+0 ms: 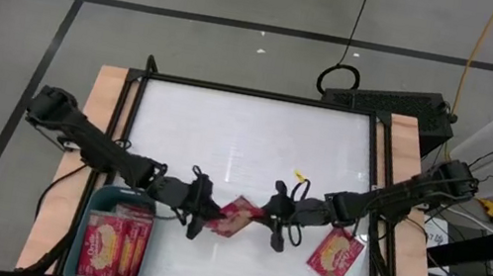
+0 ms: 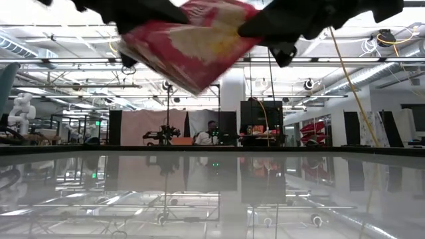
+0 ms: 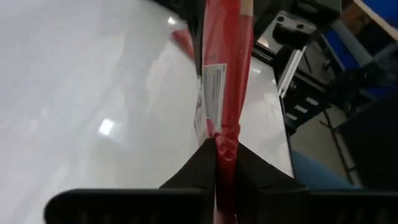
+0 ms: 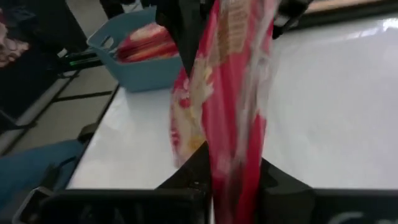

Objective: Sort popcorn bags into baskets
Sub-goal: Put the red popcorn bag into the blue bin

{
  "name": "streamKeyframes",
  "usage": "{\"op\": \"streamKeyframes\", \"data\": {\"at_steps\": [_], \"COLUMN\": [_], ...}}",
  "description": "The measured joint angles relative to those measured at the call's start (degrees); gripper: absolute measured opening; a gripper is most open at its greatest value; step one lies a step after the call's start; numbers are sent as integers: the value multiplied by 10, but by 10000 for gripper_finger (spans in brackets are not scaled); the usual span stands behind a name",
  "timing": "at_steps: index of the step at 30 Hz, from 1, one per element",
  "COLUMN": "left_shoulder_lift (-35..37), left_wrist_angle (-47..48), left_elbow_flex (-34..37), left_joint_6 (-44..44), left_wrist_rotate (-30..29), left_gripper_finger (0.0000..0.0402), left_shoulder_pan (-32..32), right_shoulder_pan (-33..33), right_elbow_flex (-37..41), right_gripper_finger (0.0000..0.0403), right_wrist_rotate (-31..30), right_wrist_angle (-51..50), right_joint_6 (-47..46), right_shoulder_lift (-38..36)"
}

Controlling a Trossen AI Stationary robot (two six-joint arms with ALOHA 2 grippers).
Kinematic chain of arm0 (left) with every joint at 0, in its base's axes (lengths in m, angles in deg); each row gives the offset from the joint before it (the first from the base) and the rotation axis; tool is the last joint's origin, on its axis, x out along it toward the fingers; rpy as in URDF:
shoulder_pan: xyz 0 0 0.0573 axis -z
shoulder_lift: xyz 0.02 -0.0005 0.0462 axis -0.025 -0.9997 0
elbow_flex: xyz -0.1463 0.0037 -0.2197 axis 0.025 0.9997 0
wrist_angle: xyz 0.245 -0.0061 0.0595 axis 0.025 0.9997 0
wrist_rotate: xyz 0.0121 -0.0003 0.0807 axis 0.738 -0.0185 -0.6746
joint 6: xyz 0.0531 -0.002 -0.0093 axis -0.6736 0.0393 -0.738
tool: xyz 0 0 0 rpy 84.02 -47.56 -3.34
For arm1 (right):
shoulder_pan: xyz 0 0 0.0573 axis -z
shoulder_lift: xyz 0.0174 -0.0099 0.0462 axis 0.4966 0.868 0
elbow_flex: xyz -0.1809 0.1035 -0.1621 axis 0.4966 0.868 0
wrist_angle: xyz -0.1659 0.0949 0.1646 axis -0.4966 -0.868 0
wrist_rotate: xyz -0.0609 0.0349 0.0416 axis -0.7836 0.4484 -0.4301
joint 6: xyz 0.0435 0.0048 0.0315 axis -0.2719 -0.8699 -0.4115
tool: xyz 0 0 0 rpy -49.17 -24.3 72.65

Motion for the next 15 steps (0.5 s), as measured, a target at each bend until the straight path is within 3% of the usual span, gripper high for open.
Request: {"op": "streamKeyframes", "data": {"at_steps": [11, 15], "left_shoulder_lift": [171, 227], "left_wrist_angle": [233, 285], "left_elbow_flex": [0, 0], "left_joint_6": [283, 397], "left_wrist_rotate": [-18, -71], "left_gripper_finger": [17, 22], "left_shoulder_pan": [93, 157], "right_shoulder_pan": [4, 3], "right_elbow_flex": [12, 46], "right_gripper_finger": [132, 143], "right_wrist_rotate": [-59, -57], "right_wrist_angle": [9, 42], "right_joint_6": [118, 135], "right_shoulder_lift": [0, 0]}}
